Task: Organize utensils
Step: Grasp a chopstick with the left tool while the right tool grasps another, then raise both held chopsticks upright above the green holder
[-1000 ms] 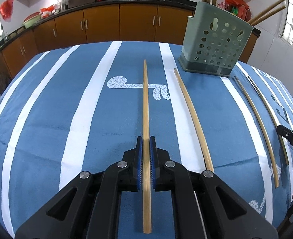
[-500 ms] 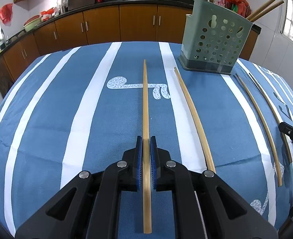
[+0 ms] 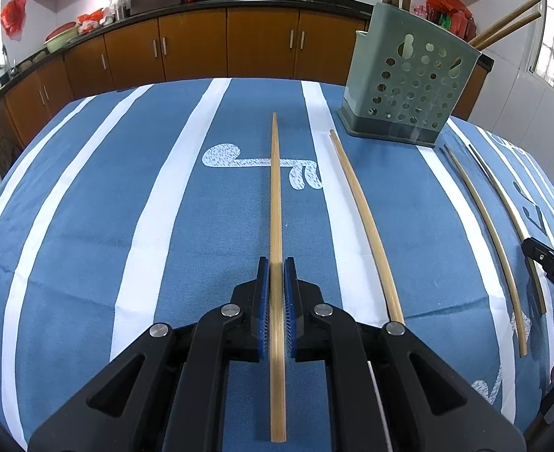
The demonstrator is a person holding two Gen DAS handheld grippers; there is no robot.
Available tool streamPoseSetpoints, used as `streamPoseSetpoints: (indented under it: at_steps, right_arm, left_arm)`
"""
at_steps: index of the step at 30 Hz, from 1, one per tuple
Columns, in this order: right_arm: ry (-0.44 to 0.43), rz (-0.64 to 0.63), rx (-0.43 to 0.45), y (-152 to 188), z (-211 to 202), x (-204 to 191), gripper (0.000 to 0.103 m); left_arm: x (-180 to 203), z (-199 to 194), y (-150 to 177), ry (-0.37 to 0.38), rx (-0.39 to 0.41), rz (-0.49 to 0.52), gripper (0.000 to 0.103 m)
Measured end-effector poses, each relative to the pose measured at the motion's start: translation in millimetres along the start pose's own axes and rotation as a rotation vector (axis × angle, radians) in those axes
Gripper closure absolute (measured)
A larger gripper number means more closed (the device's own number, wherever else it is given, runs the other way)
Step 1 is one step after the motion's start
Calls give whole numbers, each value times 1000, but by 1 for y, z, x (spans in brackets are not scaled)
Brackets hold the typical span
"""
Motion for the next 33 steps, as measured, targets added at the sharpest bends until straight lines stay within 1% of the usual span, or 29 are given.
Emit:
streamPoseSetpoints:
  at_steps: [9, 22, 25, 27, 28, 30, 33]
  right_arm:
    - [-11, 0, 0, 5, -4, 0, 94]
    - [5, -13, -5, 4, -3, -2, 94]
    - [-9, -13, 0, 3, -3, -2, 95]
    - [-21, -20, -4, 3, -3, -2, 96]
    - [-37, -5, 5, 1, -7, 0, 96]
    - [-43, 8, 38, -4, -17, 4, 96]
    - [-40, 26, 105, -16, -38, 13, 96]
  left_arm:
    - [2, -4, 5, 2, -1, 13, 94]
    - [1, -4, 5, 1, -1, 14, 94]
    - [1, -4, 5, 1, -1, 14, 95]
    - [3, -4, 5, -8, -4, 31, 95]
    - [3, -5, 6, -8, -11, 37, 96]
    - [3, -11, 4, 21, -19, 28, 96]
    - [5, -26, -5, 45, 15, 23, 96]
Point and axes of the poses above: each gripper's, at about its wrist camera, not at the fingertips, and z roughly the way its jaws point, x to its right, y to its underside, the point moved 6 cm from there along z, roughly the way its jaws point, and after that the axes turned 15 degrees about -z, right-handed, at the moved point
